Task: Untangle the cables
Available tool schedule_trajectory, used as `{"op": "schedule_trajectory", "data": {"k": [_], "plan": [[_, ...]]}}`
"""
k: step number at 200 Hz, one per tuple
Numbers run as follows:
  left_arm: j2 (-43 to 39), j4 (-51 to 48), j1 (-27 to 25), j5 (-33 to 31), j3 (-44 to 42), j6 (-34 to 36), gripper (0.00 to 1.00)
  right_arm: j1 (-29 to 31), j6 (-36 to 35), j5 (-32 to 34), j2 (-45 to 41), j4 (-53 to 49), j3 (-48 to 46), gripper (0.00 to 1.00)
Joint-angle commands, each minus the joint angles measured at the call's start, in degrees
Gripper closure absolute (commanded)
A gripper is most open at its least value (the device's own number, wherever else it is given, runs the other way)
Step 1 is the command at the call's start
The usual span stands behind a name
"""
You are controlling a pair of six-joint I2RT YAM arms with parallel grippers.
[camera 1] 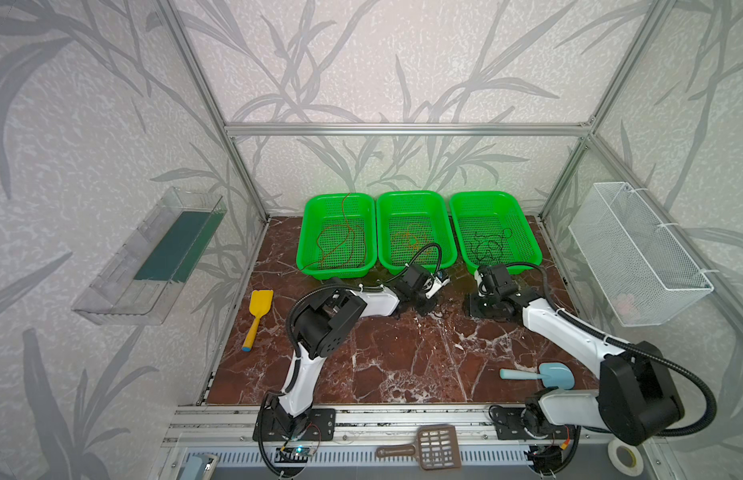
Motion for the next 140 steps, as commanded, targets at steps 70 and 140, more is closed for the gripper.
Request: {"op": "schedule_trajectory", "data": {"k": [70,140], "plan": [[-10.21,9.37,-0.2,-1.08,-10.1,-4.63,1.0,5.09,4.37,-5.85,12.49,12.85,1.71,0.38],[-18.43,10.33,1.74,-3.46,-16.29,-8.59,1.0,5.02,2.76,3.28,11.69,7.17,2.34,0.83]]}}
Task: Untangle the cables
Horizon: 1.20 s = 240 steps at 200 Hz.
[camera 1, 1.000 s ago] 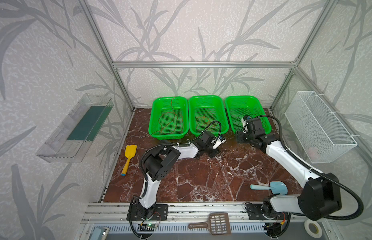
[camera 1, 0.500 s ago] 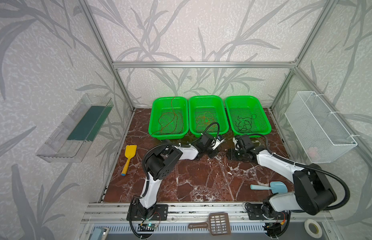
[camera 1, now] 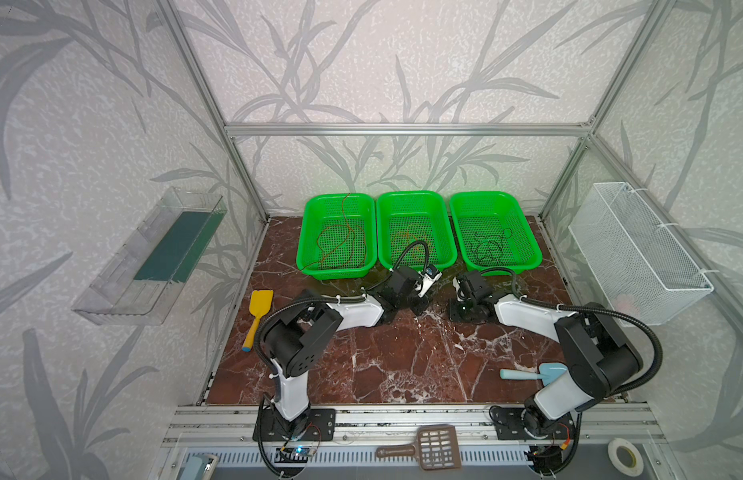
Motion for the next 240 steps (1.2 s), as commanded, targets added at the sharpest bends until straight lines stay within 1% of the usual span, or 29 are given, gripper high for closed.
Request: {"op": "schedule_trajectory", "data": {"k": [1,41,84,119,162,180,220,240], "plan": [[-3.75,1.61,1.32,-1.52,-2.7,-3.25,1.0,-0.04,-0.92,5.23,-2.61,-3.56,1.13,0.83],[-9.24,0.1,4.86,-2.11,-6.33,-5.34,1.0,-1.11,-4.73,9.4,-4.33,-9.8,2.69,0.91],[-15.55,-6.85,7.27,-6.56,-7.98,-3.89,1.0,-3.96,-10.08,14.46,-7.54,-15.78,4.54,0.96],[-18.36,-12.89,7.88,-11.6,-8.43,-3.54,1.0,-7.01,-13.47,16.1,-8.66,-18.88,6.22,0.98],[-19.43,-15.09,8.69,-16.96,-10.13,-7.66,1.0,-9.1,-16.35,18.15,-10.27,-20.08,6.86,0.98],[-19.79,-14.21,9.08,-17.31,-10.97,-10.1,1.0,-9.12,-17.39,18.84,-11.2,-20.34,7.1,0.98],[-17.68,-13.11,10.28,-12.99,-10.51,-15.35,1.0,-8.83,-19.4,16.4,-14.92,-18.05,6.38,0.99],[-16.33,-13.12,10.63,-11.09,-10.58,-17.24,1.0,-8.84,-20.05,17.09,-17.32,-18.31,6.4,0.99]]}}
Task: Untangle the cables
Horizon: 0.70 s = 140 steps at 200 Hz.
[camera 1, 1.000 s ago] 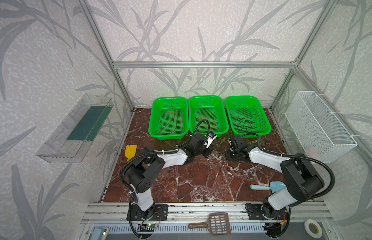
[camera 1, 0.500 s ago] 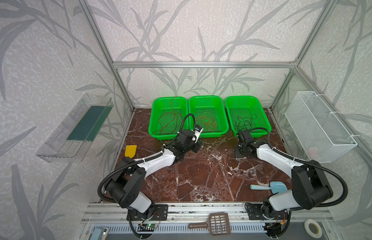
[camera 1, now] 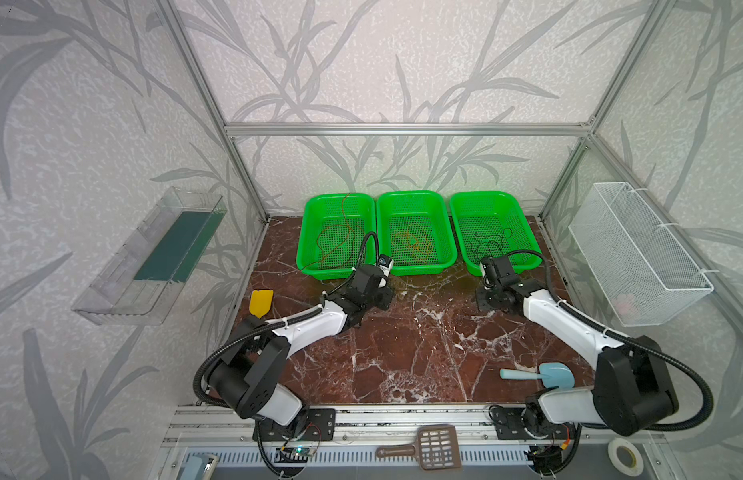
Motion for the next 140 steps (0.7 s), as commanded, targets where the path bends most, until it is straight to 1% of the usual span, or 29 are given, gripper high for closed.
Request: {"op": "schedule_trajectory", "data": {"k": [1,20,26,51,63,87,101,116,140], "plan": [[1.56,-0.77,1.04,1.02,-0.13,-4.6,1.0,-0.21,-1.89,1.85,-3.57,-0.83,0.88,0.99],[2.6,0.01,1.07,3.32,-0.83,-5.59,1.0,-0.2,-3.65,3.18,-6.01,-0.82,0.83,1.0],[2.96,-0.14,1.04,4.15,-0.91,-5.79,0.98,-0.2,-4.71,2.66,-6.75,-0.39,0.59,1.0],[3.7,0.17,1.08,8.97,-1.34,-5.46,0.87,-0.13,-9.6,-4.37,-9.79,2.84,-0.63,1.0],[3.77,1.56,1.09,10.81,-1.99,-5.56,0.84,0.42,-11.38,-7.2,-11.24,4.44,-1.27,1.0],[4.01,5.15,1.07,12.71,-3.44,-6.11,0.74,2.53,-15.8,-11.02,-13.29,7.16,-2.49,1.0],[3.59,6.82,1.08,13.8,-4.12,-5.8,0.65,3.01,-16.44,-12.21,-13.98,7.15,-2.45,1.0],[2.44,9.63,1.08,13.98,-5.52,-5.22,0.55,2.96,-15.36,-11.18,-15.37,7.28,-2.21,1.0],[0.59,13.79,1.08,13.69,-7.83,-2.53,0.47,2.96,-15.32,-11.8,-18.15,8.67,-2.12,1.0]]}}
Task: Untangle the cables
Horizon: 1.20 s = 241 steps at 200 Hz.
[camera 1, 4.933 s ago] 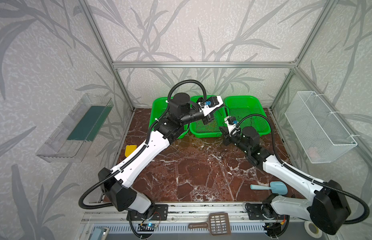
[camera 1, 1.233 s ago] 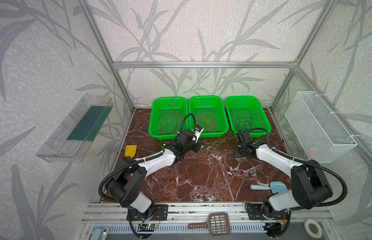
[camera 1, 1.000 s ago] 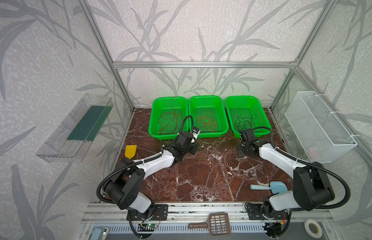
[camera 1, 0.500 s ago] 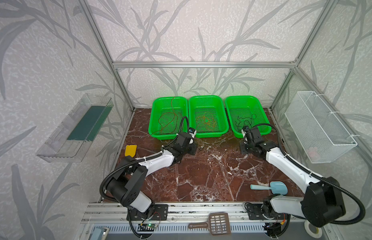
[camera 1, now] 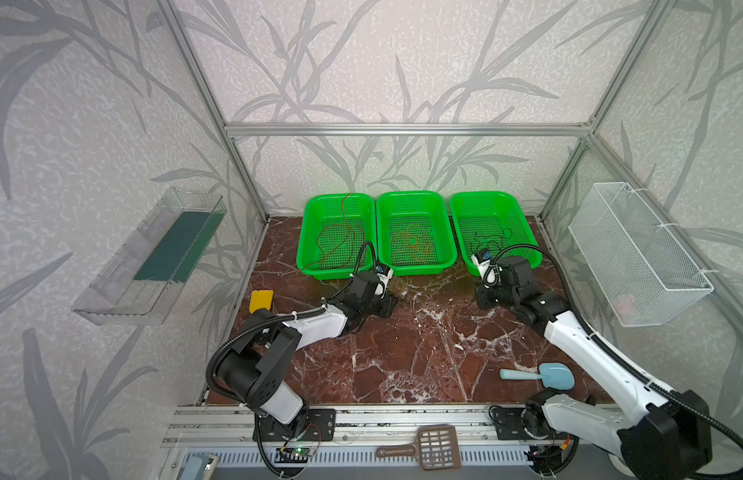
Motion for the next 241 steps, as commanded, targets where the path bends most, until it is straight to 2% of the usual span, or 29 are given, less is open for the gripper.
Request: {"op": "schedule_trajectory", "data": {"k": [1,20,42,81,108,139,166,241], "plan": [[-2.45,6.13,0.21,0.91,-2.2,2.28,0.47,-0.03,-1.23,-1.6,-3.48,2.54,-0.23,1.0],[-3.04,5.8,0.19,0.53,-1.94,5.44,0.45,-0.03,-2.05,-3.17,-4.52,2.08,0.76,1.0],[-0.75,1.73,0.25,0.26,2.42,8.55,0.44,-0.03,-3.36,-5.58,-5.38,2.12,1.23,1.0],[5.96,1.52,-0.21,5.62,7.96,9.37,0.44,-0.03,-3.86,-5.52,-5.17,0.75,1.54,1.0],[9.4,-3.29,-1.25,6.98,12.21,11.31,0.48,-0.03,-3.89,-4.39,-5.61,0.14,1.59,1.0],[12.29,-10.22,-4.91,2.98,16.54,17.18,0.59,-0.03,-3.5,-3.24,-5.79,-0.44,1.58,1.0],[14.87,-14.79,-7.02,0.31,19.41,18.44,0.69,-0.03,-2.78,-2.78,-5.7,-0.55,1.17,1.0],[21.84,-24.11,-9.21,-4.62,27.46,16.96,0.7,-0.03,-2.81,-2.38,-5.43,-0.63,0.97,1.0]]}}
